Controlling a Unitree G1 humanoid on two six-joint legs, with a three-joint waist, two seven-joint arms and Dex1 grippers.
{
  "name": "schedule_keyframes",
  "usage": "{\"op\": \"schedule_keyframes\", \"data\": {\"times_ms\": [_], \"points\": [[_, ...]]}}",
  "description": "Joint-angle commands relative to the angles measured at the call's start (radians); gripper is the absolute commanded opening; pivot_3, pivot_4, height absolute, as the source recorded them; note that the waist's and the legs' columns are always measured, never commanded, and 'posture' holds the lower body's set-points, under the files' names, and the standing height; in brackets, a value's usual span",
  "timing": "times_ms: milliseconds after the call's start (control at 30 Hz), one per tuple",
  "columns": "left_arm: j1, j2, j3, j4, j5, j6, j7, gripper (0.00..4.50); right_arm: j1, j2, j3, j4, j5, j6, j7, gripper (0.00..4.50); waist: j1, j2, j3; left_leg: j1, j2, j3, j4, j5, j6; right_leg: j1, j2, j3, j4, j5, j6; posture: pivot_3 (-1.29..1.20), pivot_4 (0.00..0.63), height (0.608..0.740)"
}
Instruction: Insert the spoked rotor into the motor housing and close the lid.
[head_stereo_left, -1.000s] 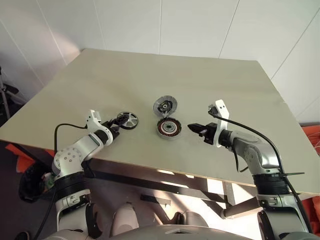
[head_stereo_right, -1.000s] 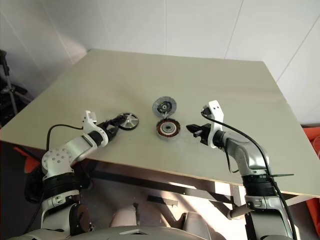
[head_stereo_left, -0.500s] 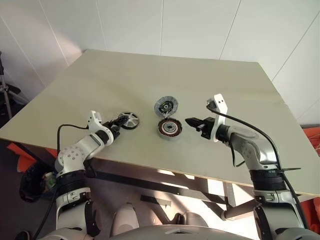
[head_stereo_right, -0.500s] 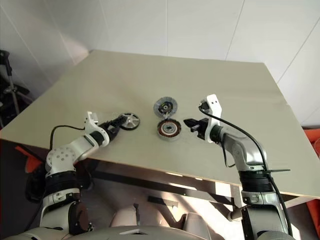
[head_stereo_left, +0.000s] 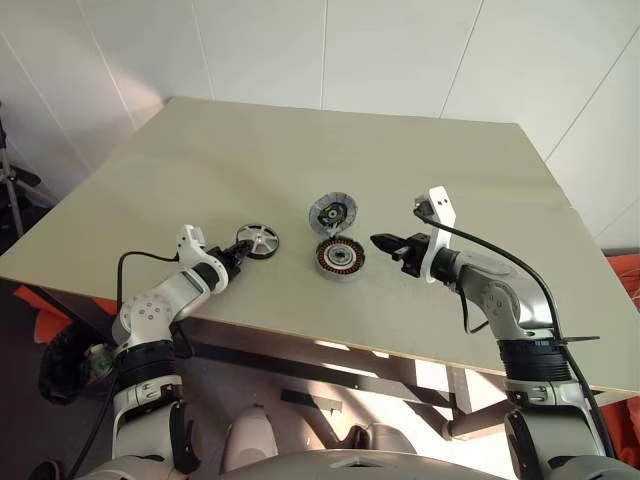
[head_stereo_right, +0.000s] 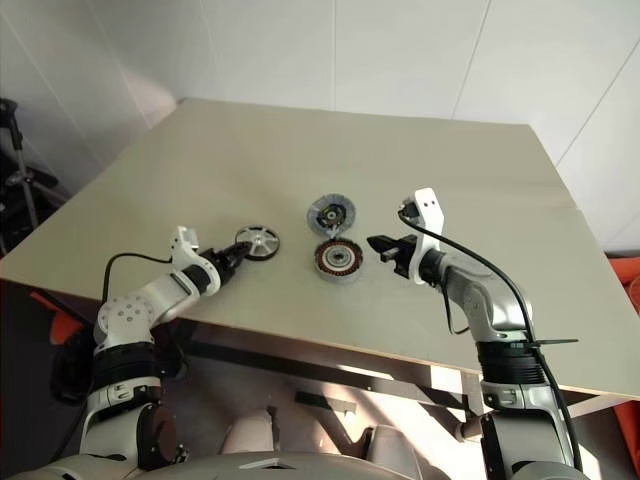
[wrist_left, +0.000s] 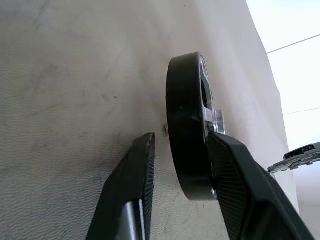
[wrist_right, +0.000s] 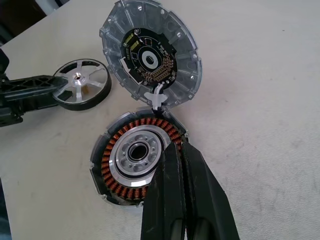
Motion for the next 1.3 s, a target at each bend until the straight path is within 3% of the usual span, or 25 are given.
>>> {"op": "schedule_keyframes", "data": {"times_ms": [33, 67, 400, 700, 1067, 1300], "points": [[0.001, 0.006, -0.008, -0.061, -0.026, 0.004, -0.033, 0.59, -0.028, 0.001, -0.018, -0.039, 0.021, -0.012, -0.002, 0.0, 0.0, 0.0, 0.0, 0.0, 0.0, 0.0, 0.0, 0.0, 0.0, 0.0, 0.0, 0.0, 0.0, 0.0, 0.0, 0.0, 0.0, 0.74], [0.004, 0.006, -0.009, -0.068, -0.032, 0.011, -0.039, 0.42, -0.028, 0.002, -0.017, -0.036, 0.02, -0.013, -0.002, 0.0, 0.0, 0.0, 0.0, 0.0, 0.0, 0.0, 0.0, 0.0, 0.0, 0.0, 0.0, 0.0, 0.0, 0.0, 0.0, 0.0, 0.0, 0.74], [0.029, 0.025, 0.004, -0.104, -0.088, 0.06, -0.082, 0.43, -0.033, -0.009, -0.02, 0.051, -0.01, -0.037, -0.013, 0.0, -0.002, 0.0, 0.0, 0.0, 0.0, 0.0, -0.002, 0.0, 0.0, -0.001, 0.0, 0.0, -0.001, 0.0, 0.0, 0.0, 0.0, 0.74], [0.045, 0.035, 0.037, -0.14, -0.289, 0.203, -0.108, 0.43, -0.033, -0.013, -0.018, 0.094, -0.027, -0.048, -0.023, 0.0, -0.002, 0.0, 0.0, 0.0, 0.0, 0.001, -0.002, 0.0, 0.0, -0.001, 0.0, 0.0, -0.001, 0.0, 0.0, 0.0, 0.0, 0.74], [-0.047, -0.037, -0.006, -0.014, -0.48, 0.288, -0.017, 0.43, -0.024, -0.008, -0.024, 0.071, -0.027, -0.05, -0.034, 0.0, -0.002, 0.0, 0.0, 0.0, 0.0, 0.001, -0.002, 0.0, 0.0, 0.0, 0.0, 0.0, -0.002, 0.0, 0.0, 0.0, 0.0, 0.74], [-0.121, -0.059, -0.005, 0.151, -0.495, 0.272, 0.009, 0.43, -0.011, -0.002, -0.024, 0.05, -0.021, -0.047, -0.047, 0.0, 0.001, 0.0, 0.0, 0.0, -0.001, 0.001, -0.002, 0.0, 0.0, 0.0, 0.0, 0.0, -0.002, 0.0, 0.0, 0.0, 0.0, 0.74]]}}
